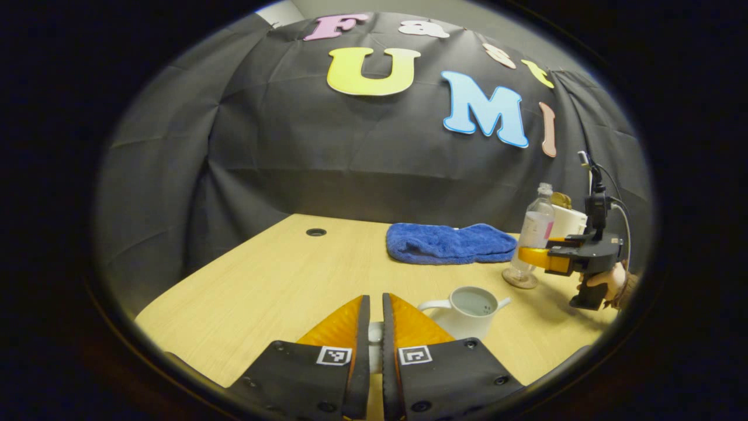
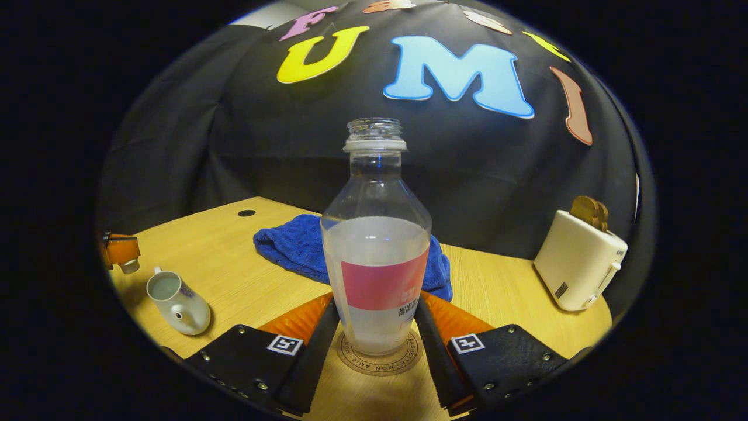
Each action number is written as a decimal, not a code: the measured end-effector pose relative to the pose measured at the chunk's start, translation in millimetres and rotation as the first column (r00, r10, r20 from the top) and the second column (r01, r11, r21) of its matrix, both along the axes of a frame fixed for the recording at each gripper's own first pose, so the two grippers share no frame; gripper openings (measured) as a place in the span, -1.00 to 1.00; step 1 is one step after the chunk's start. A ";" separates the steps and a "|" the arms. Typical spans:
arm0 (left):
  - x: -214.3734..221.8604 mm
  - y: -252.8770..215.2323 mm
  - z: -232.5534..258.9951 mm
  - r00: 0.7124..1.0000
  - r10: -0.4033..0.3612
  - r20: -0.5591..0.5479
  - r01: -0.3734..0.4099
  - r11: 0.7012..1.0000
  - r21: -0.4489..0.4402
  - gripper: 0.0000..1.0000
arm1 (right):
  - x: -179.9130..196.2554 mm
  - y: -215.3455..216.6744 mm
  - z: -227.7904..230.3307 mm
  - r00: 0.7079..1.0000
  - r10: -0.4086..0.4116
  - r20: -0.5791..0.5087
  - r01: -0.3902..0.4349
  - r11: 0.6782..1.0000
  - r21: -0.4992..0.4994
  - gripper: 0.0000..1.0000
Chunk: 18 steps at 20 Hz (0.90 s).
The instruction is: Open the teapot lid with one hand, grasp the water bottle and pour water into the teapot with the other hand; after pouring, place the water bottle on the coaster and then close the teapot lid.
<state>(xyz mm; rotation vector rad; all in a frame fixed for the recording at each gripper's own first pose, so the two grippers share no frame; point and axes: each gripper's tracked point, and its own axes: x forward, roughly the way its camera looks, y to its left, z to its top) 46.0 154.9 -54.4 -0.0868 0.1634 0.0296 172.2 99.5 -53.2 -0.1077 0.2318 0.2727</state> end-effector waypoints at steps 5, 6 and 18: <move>-0.3 -1.1 2.1 1.000 0.000 0.002 0.000 1.000 0.002 -0.68 | -2.4 2.4 -4.8 0.999 -0.011 -0.031 0.012 0.999 0.052 0.53; -0.6 -0.9 3.5 1.000 0.000 0.002 0.000 1.000 0.001 -0.68 | -1.5 3.5 -4.4 0.999 -0.013 -0.029 0.014 0.998 0.056 0.54; 3.8 -26.9 34.2 0.998 -0.045 0.054 0.045 0.999 0.010 -0.68 | -23.5 -9.8 -13.5 0.998 -0.045 -0.047 0.047 0.997 0.053 0.68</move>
